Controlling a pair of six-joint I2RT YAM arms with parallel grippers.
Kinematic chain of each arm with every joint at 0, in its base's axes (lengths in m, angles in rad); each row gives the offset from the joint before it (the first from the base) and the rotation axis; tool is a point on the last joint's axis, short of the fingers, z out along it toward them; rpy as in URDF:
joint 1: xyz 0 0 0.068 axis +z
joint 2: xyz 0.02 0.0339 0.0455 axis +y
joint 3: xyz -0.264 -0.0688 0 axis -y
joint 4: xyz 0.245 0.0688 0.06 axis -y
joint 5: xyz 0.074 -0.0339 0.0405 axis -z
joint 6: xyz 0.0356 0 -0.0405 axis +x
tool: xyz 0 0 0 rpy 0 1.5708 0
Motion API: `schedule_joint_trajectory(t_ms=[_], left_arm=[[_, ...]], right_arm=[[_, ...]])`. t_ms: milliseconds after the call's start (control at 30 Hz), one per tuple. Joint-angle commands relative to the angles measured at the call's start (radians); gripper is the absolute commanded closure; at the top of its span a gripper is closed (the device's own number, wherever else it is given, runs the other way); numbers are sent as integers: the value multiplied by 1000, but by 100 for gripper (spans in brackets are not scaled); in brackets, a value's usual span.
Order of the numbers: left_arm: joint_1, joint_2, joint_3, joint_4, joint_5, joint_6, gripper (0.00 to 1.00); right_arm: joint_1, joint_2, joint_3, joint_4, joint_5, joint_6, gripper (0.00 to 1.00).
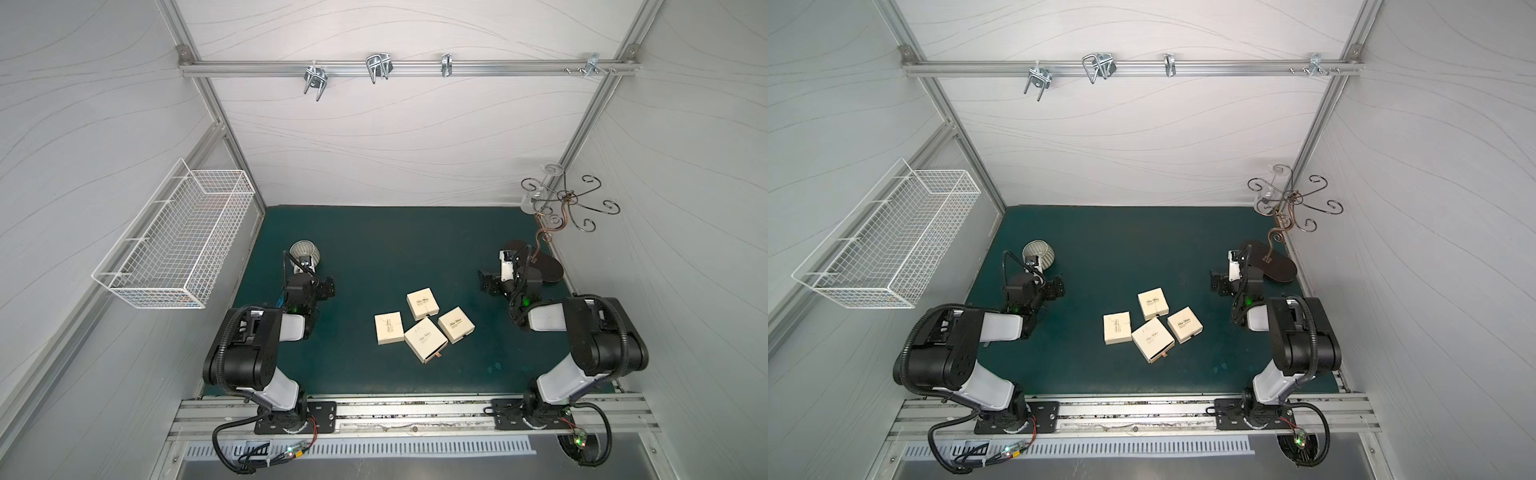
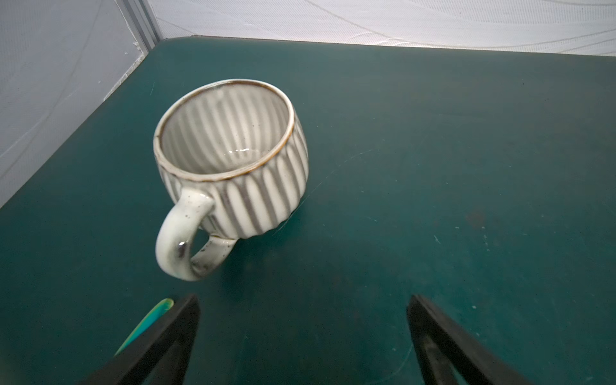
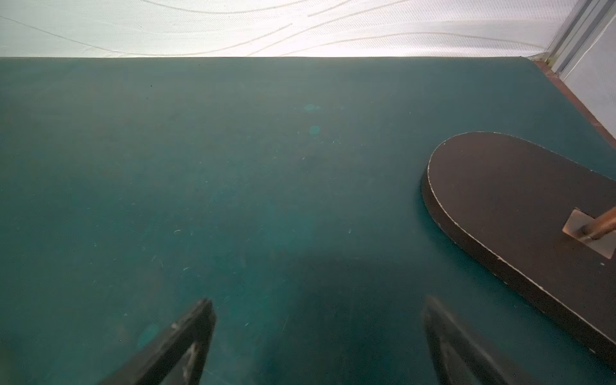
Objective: Take out the earrings from the drawer-style jewelry box
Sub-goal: Move the jewelry box to the center of the board.
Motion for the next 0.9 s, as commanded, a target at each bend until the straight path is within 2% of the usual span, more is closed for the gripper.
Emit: schedule_joint_trajectory(t_ms=[0,867], left_arm=[[4,-17,33,15,-8,2,0],[-1,-20,26,28,-23,3,1]], right_arm=[[-6,-24,5,-14,-15,4,1],[-6,-24,5,-15,-15,3,1]])
